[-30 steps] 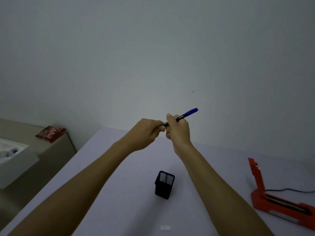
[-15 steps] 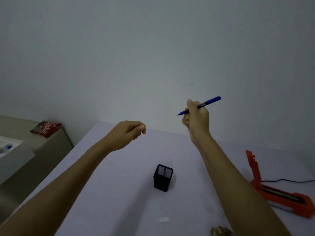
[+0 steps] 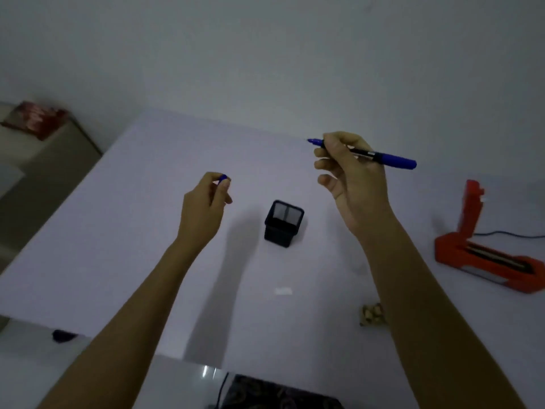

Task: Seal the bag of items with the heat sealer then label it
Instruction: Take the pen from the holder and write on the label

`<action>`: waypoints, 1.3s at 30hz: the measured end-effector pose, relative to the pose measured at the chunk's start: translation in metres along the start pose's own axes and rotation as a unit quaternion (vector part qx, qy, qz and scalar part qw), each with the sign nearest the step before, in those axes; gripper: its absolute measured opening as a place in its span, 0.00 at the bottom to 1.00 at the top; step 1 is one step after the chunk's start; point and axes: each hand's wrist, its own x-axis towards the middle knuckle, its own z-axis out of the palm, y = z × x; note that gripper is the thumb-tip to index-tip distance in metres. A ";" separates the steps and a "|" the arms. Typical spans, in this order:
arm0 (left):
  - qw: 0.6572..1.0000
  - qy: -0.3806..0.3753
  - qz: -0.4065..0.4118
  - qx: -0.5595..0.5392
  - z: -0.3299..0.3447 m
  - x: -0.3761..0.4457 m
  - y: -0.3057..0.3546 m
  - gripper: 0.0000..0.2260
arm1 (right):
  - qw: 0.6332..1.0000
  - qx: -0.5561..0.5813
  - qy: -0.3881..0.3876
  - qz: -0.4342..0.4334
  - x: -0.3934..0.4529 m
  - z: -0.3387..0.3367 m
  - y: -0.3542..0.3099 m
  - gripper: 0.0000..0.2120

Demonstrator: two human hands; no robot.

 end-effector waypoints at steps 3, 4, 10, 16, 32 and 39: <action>0.994 -0.025 -0.081 0.067 0.038 -0.047 -0.069 0.09 | 0.997 0.007 0.023 0.068 -0.016 -0.024 0.054 0.08; 0.991 -0.045 -0.072 0.107 0.048 -0.059 -0.087 0.10 | 0.996 0.014 0.027 0.089 -0.020 -0.031 0.070 0.08; 0.976 -0.073 -0.010 0.204 0.079 -0.086 -0.142 0.11 | 0.987 0.058 0.050 0.143 -0.021 -0.057 0.138 0.07; 0.965 -0.050 0.048 0.254 0.091 -0.081 -0.161 0.10 | 0.986 0.074 0.035 0.146 -0.021 -0.069 0.170 0.04; 0.946 -0.237 0.046 0.217 0.095 -0.119 -0.076 0.12 | 0.981 0.042 0.025 0.186 -0.029 -0.047 0.133 0.04; 0.928 -0.287 -0.008 0.238 0.123 -0.127 -0.094 0.19 | 0.981 0.033 0.048 0.186 -0.041 -0.050 0.156 0.05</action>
